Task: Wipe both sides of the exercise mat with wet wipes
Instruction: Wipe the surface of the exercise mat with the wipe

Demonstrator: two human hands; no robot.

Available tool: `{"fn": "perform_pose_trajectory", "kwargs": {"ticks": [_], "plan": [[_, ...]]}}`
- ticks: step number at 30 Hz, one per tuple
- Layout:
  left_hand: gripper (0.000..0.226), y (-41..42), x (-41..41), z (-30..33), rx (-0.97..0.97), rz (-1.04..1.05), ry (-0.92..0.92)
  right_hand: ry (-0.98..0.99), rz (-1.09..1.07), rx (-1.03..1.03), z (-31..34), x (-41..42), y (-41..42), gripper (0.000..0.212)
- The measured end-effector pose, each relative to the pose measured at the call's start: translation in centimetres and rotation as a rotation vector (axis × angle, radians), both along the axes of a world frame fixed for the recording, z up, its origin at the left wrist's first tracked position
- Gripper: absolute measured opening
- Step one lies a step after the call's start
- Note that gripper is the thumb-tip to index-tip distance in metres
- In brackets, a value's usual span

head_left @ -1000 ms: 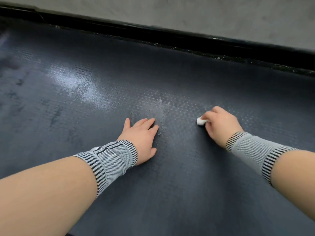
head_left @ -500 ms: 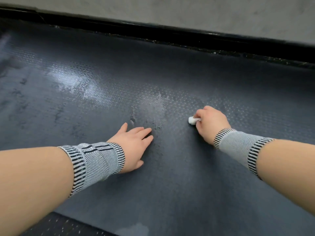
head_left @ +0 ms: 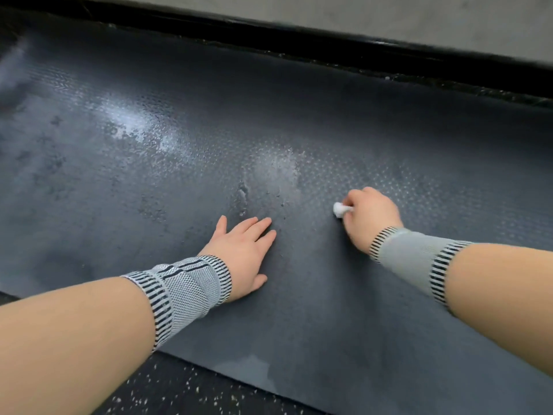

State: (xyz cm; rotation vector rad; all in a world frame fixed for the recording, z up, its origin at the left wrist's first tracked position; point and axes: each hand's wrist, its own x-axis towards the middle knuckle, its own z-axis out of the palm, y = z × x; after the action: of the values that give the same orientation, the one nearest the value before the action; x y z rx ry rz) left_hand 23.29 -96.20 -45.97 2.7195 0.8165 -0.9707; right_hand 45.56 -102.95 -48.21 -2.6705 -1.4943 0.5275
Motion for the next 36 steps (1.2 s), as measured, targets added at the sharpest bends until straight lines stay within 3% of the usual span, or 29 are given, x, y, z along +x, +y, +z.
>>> {"fn": "perform_pose_trajectory", "kwargs": {"ticks": [2,5,8,10,12,14,16,20,23,25,27,30,32,36], "plan": [[0.083,-0.3,0.1,0.0,0.005,0.014,-0.006,0.058,0.028,-0.017,0.1,-3.7,0.8,0.022],[0.083,-0.6,0.0,0.2,-0.007,0.033,-0.019,0.161,0.394,-0.005,0.7,-8.7,-1.6,0.022],[0.083,-1.1,-0.9,0.2,-0.014,0.024,-0.012,0.180,0.660,-0.119,1.3,-6.1,-4.3,0.020],[0.083,-1.5,-1.7,0.2,-0.021,0.000,0.014,0.066,0.554,-0.121,0.9,-2.3,-4.6,0.022],[0.084,-1.9,-2.5,0.2,-0.021,-0.019,0.030,0.011,0.243,-0.056,0.7,-0.1,-4.1,0.020],[0.086,-2.3,-2.9,0.2,-0.020,-0.023,0.035,0.032,-0.037,-0.029,0.2,-1.2,-2.6,0.021],[0.087,-2.7,-3.0,0.3,-0.023,-0.022,0.035,0.090,-0.093,-0.039,-0.2,-4.3,-1.5,0.023],[0.090,-3.6,-3.3,0.4,-0.029,-0.018,0.034,0.196,0.503,-0.084,0.6,-10.6,-4.8,0.020],[0.090,-4.2,-4.1,0.6,-0.034,-0.036,0.052,0.170,0.778,-0.207,1.0,-7.3,-6.9,0.021],[0.092,-4.5,-4.8,0.7,-0.044,-0.046,0.069,0.061,0.636,-0.175,0.6,-3.9,-6.5,0.021],[0.093,-4.7,-5.2,0.6,-0.044,-0.056,0.080,0.033,0.315,-0.075,0.5,-2.5,-5.4,0.020],[0.094,-5.0,-5.1,0.7,-0.038,-0.057,0.092,0.080,0.066,-0.061,0.0,-6.1,-3.4,0.022],[0.095,-5.1,-5.0,0.8,-0.038,-0.051,0.089,0.118,0.194,-0.050,-0.2,-9.8,-4.0,0.019],[0.095,-5.6,-5.2,1.0,-0.052,-0.072,0.091,0.255,0.717,-0.158,1.0,-11.4,-8.4,0.019]]}}
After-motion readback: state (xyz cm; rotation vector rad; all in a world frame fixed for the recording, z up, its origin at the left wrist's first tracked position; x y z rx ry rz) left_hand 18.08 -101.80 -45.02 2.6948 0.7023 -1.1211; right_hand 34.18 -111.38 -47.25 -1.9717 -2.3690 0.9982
